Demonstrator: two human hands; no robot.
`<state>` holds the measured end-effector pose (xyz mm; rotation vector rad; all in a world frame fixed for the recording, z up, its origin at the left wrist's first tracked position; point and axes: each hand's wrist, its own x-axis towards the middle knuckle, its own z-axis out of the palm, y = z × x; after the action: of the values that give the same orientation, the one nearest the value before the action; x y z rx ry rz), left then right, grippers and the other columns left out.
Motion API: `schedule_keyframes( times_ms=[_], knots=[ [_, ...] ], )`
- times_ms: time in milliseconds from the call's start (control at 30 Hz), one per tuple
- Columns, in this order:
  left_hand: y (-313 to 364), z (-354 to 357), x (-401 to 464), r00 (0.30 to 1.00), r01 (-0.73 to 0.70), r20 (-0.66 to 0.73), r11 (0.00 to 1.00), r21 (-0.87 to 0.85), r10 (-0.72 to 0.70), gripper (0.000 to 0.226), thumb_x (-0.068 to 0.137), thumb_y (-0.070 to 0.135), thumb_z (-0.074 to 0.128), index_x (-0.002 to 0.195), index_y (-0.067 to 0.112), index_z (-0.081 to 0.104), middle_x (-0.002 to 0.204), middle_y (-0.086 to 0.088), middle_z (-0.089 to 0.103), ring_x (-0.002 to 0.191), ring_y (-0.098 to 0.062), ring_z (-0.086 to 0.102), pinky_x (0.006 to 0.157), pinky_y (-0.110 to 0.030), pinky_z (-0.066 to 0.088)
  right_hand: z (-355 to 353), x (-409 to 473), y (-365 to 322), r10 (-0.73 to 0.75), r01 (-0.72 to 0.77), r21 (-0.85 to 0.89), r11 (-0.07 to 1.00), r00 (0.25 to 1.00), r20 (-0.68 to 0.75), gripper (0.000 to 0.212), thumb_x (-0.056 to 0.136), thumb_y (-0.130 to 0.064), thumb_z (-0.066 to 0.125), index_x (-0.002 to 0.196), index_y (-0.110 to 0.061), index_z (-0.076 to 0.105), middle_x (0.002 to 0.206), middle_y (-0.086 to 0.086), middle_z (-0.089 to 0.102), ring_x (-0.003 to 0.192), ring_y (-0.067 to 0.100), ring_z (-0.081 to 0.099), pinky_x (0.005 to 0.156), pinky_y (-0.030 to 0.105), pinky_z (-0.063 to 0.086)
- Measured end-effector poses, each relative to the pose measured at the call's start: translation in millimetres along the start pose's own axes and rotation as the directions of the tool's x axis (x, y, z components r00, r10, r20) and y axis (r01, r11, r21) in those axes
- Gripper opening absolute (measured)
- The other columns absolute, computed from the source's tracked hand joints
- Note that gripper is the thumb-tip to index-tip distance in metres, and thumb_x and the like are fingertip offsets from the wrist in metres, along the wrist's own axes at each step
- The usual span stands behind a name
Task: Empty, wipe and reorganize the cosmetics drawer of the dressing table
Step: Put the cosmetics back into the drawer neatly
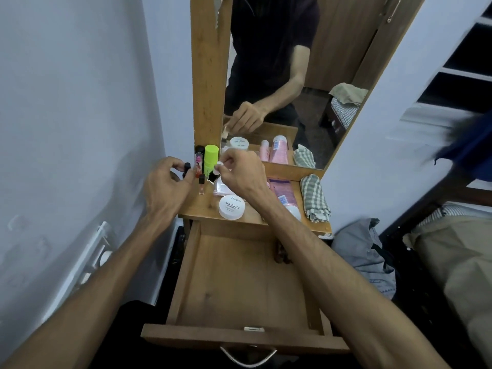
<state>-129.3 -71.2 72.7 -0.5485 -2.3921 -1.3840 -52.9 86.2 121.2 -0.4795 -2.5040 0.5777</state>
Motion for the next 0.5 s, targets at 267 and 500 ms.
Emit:
schedule_keyframes(
  times_ms=[267, 500],
  knots=[
    [32, -14, -37, 0.983, -0.169, -0.103, 0.968, -0.184, 0.152, 0.016, 0.084, 0.023, 0.077, 0.093, 0.015, 0.067, 0.084, 0.002, 0.069, 0.067, -0.013, 0.064, 0.060, -0.031, 0.056, -56, -34, 12, -0.016, 0.028, 0.111, 0.993, 0.994, -0.109, 0.010, 0.081, -0.035, 0.073, 0.082, -0.024, 0.074, 0.070, -0.016, 0.069, 0.072, 0.002, 0.064, 0.086, 0.046, 0.058],
    [70, 3, -98, 0.954, -0.255, 0.081, 0.922, -0.291, 0.289, 0.018, 0.080, 0.017, 0.080, 0.090, 0.016, 0.065, 0.078, 0.003, 0.067, 0.061, -0.010, 0.065, 0.055, -0.038, 0.057, -101, -89, 41, -0.011, 0.018, 0.112, 0.994, 0.998, -0.060, 0.014, 0.072, -0.036, 0.074, 0.080, -0.025, 0.077, 0.069, -0.016, 0.069, 0.067, 0.001, 0.065, 0.064, 0.028, 0.059]
  ],
)
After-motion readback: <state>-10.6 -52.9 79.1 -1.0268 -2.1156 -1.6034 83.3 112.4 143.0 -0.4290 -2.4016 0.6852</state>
